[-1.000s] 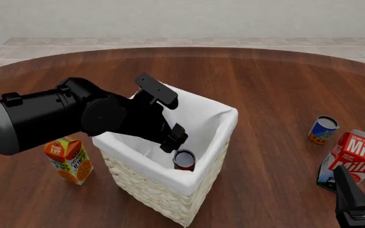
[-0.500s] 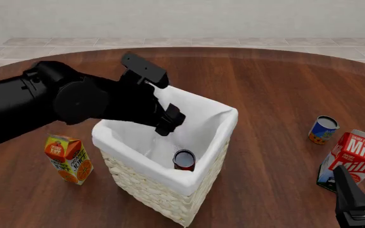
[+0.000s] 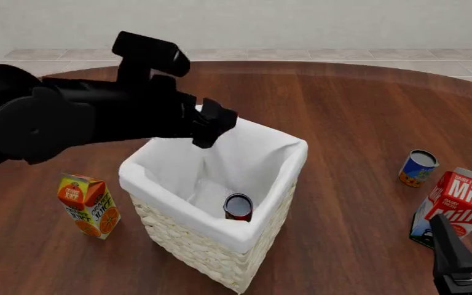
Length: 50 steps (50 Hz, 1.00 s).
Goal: Pick up the alphabet soup and the tomato sauce, and put them in the basket.
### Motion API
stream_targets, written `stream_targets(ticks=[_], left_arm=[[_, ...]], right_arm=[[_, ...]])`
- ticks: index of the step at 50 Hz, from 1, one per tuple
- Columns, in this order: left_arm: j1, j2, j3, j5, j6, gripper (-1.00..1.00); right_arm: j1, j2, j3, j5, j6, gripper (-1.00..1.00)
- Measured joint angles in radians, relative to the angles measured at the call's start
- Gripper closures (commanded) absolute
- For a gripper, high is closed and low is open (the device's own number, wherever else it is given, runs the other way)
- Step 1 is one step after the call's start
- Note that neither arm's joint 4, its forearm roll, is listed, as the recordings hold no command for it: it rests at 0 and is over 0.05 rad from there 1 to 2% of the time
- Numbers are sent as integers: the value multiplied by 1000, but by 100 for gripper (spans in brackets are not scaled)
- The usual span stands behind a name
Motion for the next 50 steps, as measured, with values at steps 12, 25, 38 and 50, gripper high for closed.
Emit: stream_targets(ticks=[12,25,38,50], left_arm=[[-2,-85,6,-70,-75,-100],[9,-176,43,-166,-158,-100],[31,-268,75,-247,-222,-100],[64,-320,82,-297,-257,-100]], right_arm=[[6,0,0,4,3,-100],[10,0,0,7,3,-100],[18,0,-4,17,-1,-100],[23,2,-13,30,-1,-100]])
